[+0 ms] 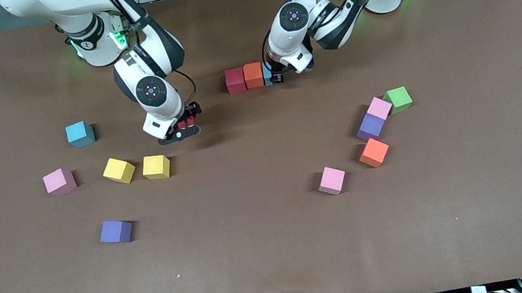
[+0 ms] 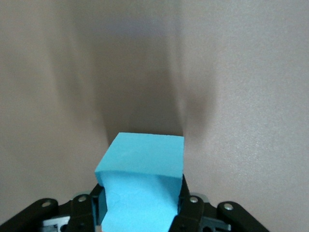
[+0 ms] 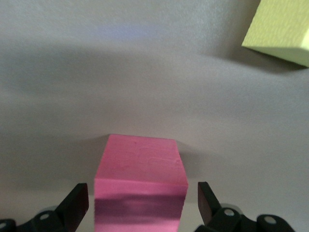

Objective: Form number 2 with 11 blocks

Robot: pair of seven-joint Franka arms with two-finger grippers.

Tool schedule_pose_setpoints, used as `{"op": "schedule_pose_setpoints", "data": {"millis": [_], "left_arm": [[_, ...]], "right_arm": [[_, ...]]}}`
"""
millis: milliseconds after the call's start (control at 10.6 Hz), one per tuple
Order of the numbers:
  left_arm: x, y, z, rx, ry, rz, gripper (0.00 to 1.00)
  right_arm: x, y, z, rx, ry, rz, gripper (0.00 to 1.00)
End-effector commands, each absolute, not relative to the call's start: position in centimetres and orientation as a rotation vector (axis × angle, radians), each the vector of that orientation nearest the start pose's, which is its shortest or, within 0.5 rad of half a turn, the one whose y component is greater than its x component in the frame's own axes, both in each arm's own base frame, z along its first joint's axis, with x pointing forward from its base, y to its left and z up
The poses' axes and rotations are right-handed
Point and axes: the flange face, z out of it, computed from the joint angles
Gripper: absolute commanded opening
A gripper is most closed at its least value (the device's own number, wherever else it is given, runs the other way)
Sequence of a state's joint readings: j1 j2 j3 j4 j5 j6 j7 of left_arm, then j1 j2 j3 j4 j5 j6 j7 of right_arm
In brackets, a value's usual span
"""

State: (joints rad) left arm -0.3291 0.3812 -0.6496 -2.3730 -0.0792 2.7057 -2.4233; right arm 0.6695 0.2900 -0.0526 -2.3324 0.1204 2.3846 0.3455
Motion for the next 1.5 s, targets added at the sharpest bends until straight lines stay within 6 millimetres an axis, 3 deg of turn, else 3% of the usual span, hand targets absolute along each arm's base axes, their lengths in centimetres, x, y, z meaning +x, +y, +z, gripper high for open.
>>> {"op": "schedule_pose_setpoints", "data": {"millis": [0, 376, 563, 657, 845, 939, 1033, 1127, 1409], "left_arm": [[27.4, -43.2, 20.1, -2.184, -2.211, 0.417, 0.09], [27.5, -43.4, 19.9, -2.175, -2.216, 0.424, 0.1], [27.5, -43.6, 19.9, -2.175, -2.215, 0.429, 0.11], [27.5, -43.5, 19.9, -2.175, -2.215, 0.428, 0.11], [27.4, -43.6, 19.9, -2.179, -2.212, 0.429, 0.14], [27.4, -43.6, 19.7, -2.173, -2.211, 0.431, 0.22], [27.3, -43.6, 19.7, -2.179, -2.204, 0.431, 0.7], [27.3, -43.6, 19.7, -2.179, -2.203, 0.43, 1.0], [27.6, -43.3, 20.2, -2.172, -2.191, 0.41, 1.0]], "right_arm": [[39.5, 27.9, 19.6, -3.153, -0.224, 0.368, 1.0], [39.7, 27.9, 19.5, -3.126, -0.151, 0.369, 0.97], [39.6, 27.9, 19.2, -3.13, -0.136, 0.378, 0.57], [39.8, 28.0, 19.2, -3.13, -0.129, 0.373, 0.43], [40.5, 28.6, 20.0, -3.121, -0.136, 0.342, 0.39], [40.9, 29.0, 20.5, -3.117, -0.139, 0.332, 0.39], [41.3, 29.3, 21.0, -3.112, -0.136, 0.321, 0.39], [41.4, 29.7, 21.1, -3.11, -0.141, 0.315, 0.39], [42.4, 31.4, 22.8, -3.11, -0.097, 0.334, 0.4]]}}
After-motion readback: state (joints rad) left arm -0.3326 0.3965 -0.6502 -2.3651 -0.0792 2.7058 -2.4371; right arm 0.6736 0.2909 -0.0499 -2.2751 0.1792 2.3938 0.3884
